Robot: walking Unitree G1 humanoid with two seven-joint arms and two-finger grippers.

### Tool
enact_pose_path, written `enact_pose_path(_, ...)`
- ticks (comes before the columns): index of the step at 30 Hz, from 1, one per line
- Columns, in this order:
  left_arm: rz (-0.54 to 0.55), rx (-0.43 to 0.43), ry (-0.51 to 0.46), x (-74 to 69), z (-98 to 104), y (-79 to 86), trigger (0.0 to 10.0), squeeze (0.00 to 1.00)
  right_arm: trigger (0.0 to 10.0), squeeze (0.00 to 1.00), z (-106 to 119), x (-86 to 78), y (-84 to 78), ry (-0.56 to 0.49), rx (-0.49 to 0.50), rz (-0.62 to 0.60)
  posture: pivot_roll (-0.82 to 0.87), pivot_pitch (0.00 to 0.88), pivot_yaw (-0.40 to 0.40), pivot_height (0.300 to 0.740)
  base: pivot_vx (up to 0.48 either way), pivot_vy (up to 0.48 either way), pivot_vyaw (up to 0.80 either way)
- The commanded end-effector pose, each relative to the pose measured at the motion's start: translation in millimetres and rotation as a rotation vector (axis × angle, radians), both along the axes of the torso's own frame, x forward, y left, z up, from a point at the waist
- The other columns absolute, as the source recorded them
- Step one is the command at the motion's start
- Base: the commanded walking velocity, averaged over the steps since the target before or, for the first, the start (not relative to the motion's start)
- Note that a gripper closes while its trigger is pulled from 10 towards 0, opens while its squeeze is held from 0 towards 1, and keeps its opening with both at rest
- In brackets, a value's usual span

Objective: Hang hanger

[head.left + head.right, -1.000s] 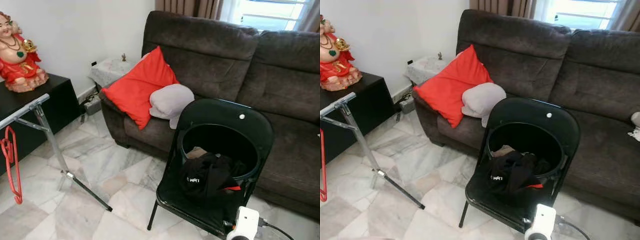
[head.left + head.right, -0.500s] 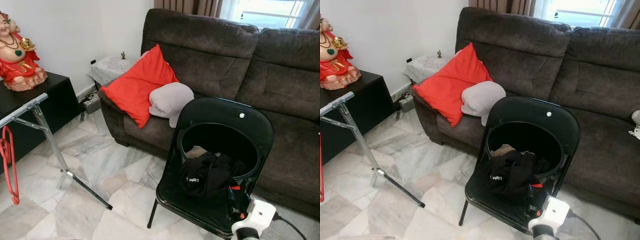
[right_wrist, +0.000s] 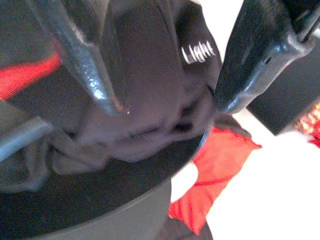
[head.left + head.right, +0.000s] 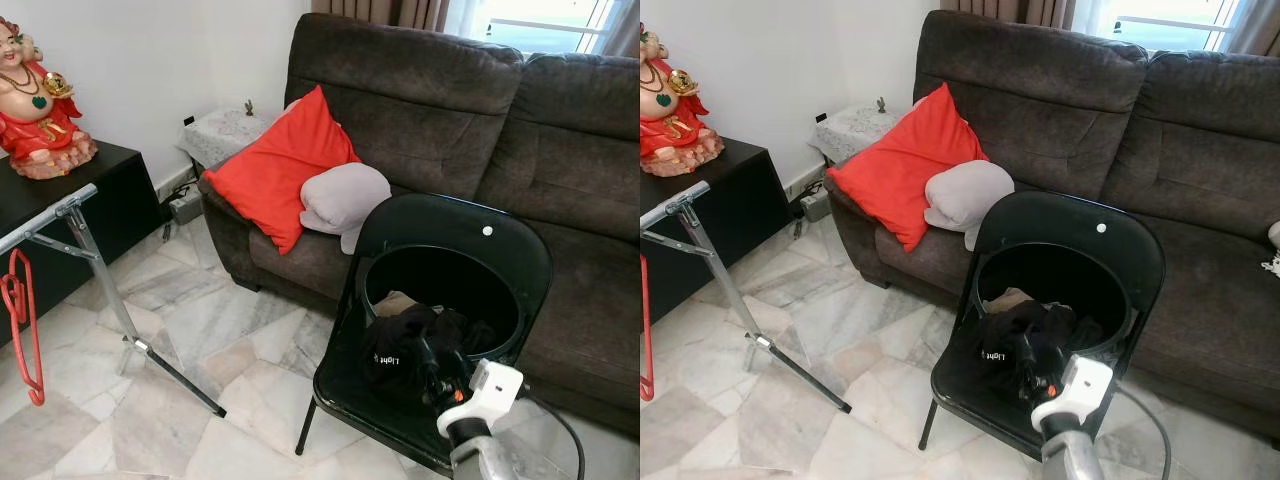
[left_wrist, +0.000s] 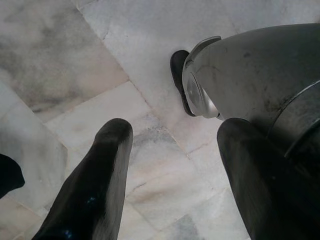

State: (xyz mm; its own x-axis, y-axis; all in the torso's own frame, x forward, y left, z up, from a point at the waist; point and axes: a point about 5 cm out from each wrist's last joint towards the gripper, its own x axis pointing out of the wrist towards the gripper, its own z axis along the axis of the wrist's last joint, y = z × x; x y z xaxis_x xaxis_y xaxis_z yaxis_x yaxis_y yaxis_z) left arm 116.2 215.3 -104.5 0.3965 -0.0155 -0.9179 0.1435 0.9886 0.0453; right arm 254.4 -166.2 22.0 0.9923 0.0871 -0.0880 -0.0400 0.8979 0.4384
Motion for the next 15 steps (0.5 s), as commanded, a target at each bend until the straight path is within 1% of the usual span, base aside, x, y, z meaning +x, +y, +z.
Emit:
enact_pose_path(1,-0.012,0.014,0.024,-4.5,-0.7,4.0,10.0,0.00,10.0,0.00,1.7,-3.4,0.5,-0.001,0.008,-0.014,0.05,0.040,0.018,0.740,0.000,0.000,0.00)
enact_pose_path(3,-0.015,0.015,0.025,-4.6,-0.7,3.9,10.0,0.00,10.0,0.00,-3.6,-10.0,-1.9,0.026,0.002,-0.037,0.05,0.041,0.017,0.740,0.000,0.000,0.00)
enact_pose_path(7,-0.018,0.016,0.023,-4.2,-0.6,4.1,10.0,0.00,10.0,0.00,-9.3,-12.5,-1.1,0.059,0.003,-0.040,0.05,0.041,0.018,0.740,0.000,0.000,0.00)
enact_pose_path(15,-0.020,0.017,0.024,-3.6,-0.4,4.2,10.0,0.00,10.0,0.00,-16.6,0.8,5.8,0.128,0.024,0.038,0.05,0.041,0.020,0.740,0.000,0.000,0.00)
